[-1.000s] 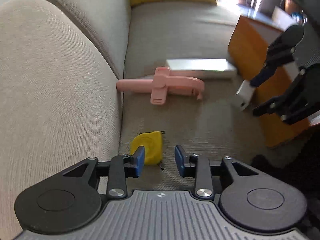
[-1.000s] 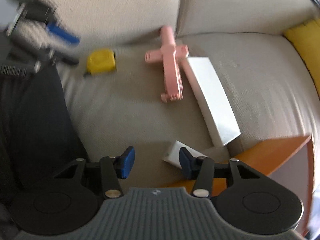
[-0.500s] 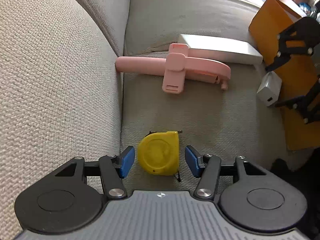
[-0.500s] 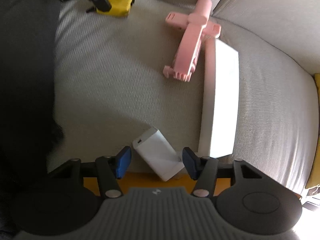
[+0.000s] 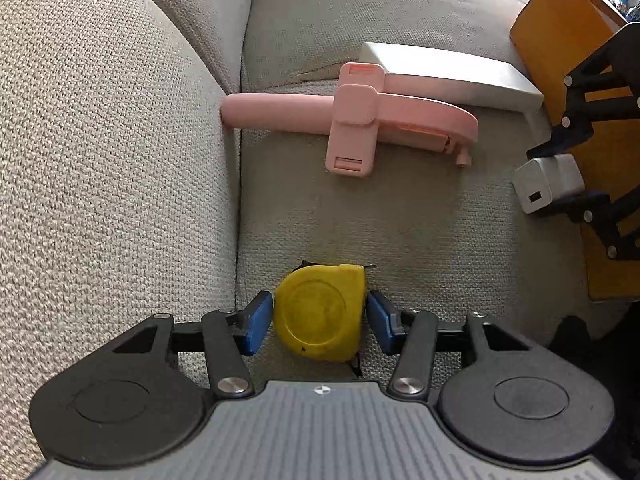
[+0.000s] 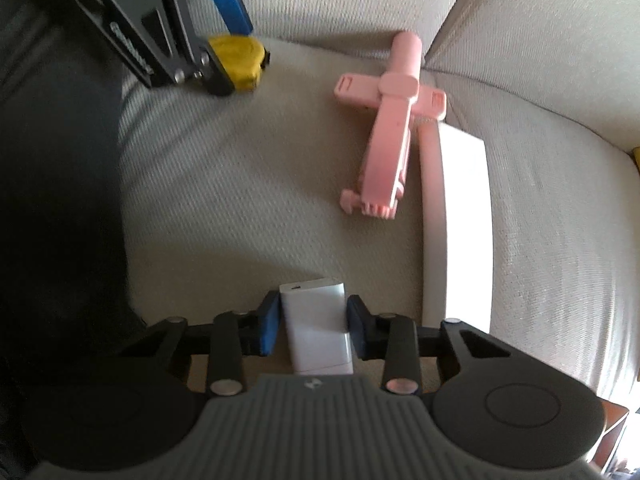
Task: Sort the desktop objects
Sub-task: 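Grasp the yellow tape measure with the left gripper while the right grasps the white charger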
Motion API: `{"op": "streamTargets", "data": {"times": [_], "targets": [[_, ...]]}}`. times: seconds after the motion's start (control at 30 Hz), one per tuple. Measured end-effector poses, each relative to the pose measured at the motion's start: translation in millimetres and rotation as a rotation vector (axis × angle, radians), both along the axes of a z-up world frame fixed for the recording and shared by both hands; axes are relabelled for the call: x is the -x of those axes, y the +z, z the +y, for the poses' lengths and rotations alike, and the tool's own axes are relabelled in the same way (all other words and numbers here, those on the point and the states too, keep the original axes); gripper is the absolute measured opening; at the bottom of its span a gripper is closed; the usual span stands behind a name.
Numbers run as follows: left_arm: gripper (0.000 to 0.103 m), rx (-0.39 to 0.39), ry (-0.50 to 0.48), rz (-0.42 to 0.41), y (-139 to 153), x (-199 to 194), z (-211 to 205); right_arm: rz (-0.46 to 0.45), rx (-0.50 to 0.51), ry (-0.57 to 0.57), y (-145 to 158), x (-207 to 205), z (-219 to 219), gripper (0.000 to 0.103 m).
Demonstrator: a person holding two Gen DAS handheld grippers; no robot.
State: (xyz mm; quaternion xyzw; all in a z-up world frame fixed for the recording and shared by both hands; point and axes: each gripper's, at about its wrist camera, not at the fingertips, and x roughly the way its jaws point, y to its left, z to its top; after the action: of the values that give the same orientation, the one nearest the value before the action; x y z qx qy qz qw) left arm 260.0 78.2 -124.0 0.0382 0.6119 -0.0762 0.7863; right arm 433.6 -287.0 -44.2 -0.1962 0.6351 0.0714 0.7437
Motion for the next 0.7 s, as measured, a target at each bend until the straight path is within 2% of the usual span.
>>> {"op": "streamTargets", "data": {"times": [0.17, 0.3, 0.4, 0.5, 0.6, 0.7], "targets": [[0.059, -0.006, 0.038, -0.031, 6, 6, 1, -0.065, -0.021, -0.036, 8, 3, 3, 0.037], [0.059, 0.039, 0.130, -0.117, 23, 21, 6, -0.119, -0.077, -0.065, 15, -7, 7, 0.037], [0.059, 0.071, 0.170, -0.160, 31, 35, 6, -0.115, -0.062, -0.057, 7, -11, 19, 0.036], [0.059, 0.082, 0.180, -0.191, 39, 52, 1, -0.103, -0.057, -0.063, 3, -13, 23, 0.037], [0.059, 0.079, 0.173, -0.204, 51, 44, -3, -0.100, -0.050, -0.076, 8, -4, 18, 0.041], [0.059, 0.072, 0.159, -0.210, 60, 44, -9, -0.107, -0.051, -0.092, 13, 4, 16, 0.039]]}}
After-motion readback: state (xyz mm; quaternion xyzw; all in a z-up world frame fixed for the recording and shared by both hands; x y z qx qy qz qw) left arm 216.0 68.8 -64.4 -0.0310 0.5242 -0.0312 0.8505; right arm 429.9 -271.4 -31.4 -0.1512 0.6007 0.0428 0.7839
